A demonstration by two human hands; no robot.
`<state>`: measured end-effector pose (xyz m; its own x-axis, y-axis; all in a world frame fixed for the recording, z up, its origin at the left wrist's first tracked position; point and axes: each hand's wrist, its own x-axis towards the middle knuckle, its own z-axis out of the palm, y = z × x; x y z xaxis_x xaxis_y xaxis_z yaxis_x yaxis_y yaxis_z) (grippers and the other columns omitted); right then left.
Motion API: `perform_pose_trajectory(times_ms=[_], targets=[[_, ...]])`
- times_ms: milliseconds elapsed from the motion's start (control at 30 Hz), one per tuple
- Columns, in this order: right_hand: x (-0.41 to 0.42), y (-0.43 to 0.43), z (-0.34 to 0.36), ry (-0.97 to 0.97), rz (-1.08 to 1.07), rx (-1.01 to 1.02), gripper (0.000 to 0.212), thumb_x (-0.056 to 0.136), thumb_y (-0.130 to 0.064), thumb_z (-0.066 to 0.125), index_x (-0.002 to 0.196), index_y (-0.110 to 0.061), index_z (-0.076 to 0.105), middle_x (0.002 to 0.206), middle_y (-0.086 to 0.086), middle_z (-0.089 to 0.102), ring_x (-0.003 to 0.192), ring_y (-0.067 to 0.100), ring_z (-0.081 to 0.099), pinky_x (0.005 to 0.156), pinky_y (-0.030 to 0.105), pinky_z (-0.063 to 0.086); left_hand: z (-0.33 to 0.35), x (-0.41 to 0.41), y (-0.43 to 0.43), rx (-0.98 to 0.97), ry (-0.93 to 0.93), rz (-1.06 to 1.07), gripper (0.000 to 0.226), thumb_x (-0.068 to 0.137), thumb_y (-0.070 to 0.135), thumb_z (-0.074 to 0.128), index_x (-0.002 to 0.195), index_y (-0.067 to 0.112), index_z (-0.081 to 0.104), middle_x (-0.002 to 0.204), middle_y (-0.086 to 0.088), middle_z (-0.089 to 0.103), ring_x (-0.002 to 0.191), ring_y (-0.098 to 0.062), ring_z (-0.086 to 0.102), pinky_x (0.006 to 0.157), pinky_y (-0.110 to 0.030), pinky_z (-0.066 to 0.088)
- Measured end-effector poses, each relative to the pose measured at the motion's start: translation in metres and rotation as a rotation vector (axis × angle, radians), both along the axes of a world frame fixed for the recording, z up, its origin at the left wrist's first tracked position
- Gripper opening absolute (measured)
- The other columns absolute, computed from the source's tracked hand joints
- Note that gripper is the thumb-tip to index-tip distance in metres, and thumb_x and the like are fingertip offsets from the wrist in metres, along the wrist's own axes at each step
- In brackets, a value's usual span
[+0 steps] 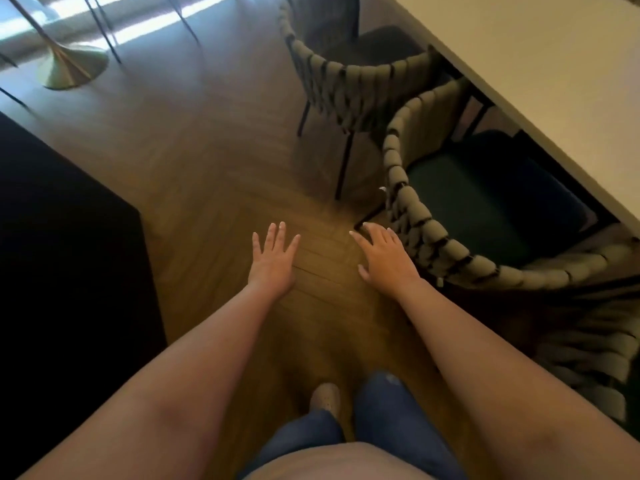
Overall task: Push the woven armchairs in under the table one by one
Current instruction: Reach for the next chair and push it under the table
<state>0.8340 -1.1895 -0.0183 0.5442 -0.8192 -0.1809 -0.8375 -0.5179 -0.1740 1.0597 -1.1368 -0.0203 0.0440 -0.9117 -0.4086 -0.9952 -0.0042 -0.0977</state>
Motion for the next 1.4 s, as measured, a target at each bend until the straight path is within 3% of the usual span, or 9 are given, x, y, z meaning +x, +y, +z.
perform_pose_trajectory(times_ms=[533, 833, 1200, 1400], targets=[[0.146, -0.328, 0.0, 0.143, 0.153, 0.067, 0.072, 0.093, -0.029, 0.058, 0.154, -0.021, 0.021, 0.159, 0.013, 0.015, 0.148, 0.028, 0.01, 0.121, 0.043, 0.012, -0.005, 0.128, -0.262, -0.01, 0.041, 0.371, 0.08, 0.095, 0.03, 0.053, 0.155, 0.025, 0.001, 0.16, -0.014, -0.014, 0.147, -0.032, -0.016, 0.117, -0.057, -0.005], [0.286, -0.473, 0.0, 0.14, 0.259, 0.189, 0.07, 0.094, -0.027, 0.057, 0.154, -0.023, 0.021, 0.16, 0.012, 0.011, 0.149, 0.027, 0.006, 0.121, 0.042, 0.009, -0.004, 0.246, -0.39, 0.007, 0.055, 0.536, 0.076, 0.094, 0.028, 0.053, 0.155, 0.026, 0.006, 0.161, -0.014, -0.012, 0.148, -0.031, -0.014, 0.117, -0.056, -0.007], [0.48, -0.641, -0.016, 0.078, 0.179, 0.202, 0.067, 0.094, -0.028, 0.055, 0.152, -0.021, 0.021, 0.159, 0.014, 0.012, 0.148, 0.029, 0.008, 0.12, 0.043, 0.011, -0.003, 0.447, -0.566, 0.056, 0.007, 0.439, 0.076, 0.095, 0.028, 0.053, 0.156, 0.024, 0.008, 0.16, -0.016, -0.013, 0.148, -0.032, -0.015, 0.116, -0.058, -0.007], [0.542, -0.73, -0.014, 0.091, 0.133, 0.215, 0.067, 0.095, -0.03, 0.054, 0.152, -0.021, 0.022, 0.159, 0.015, 0.013, 0.148, 0.029, 0.011, 0.12, 0.043, 0.012, 0.004, 0.519, -0.67, 0.039, 0.028, 0.385, 0.076, 0.094, 0.028, 0.054, 0.156, 0.024, 0.008, 0.16, -0.016, -0.012, 0.148, -0.032, -0.015, 0.116, -0.058, -0.007]])
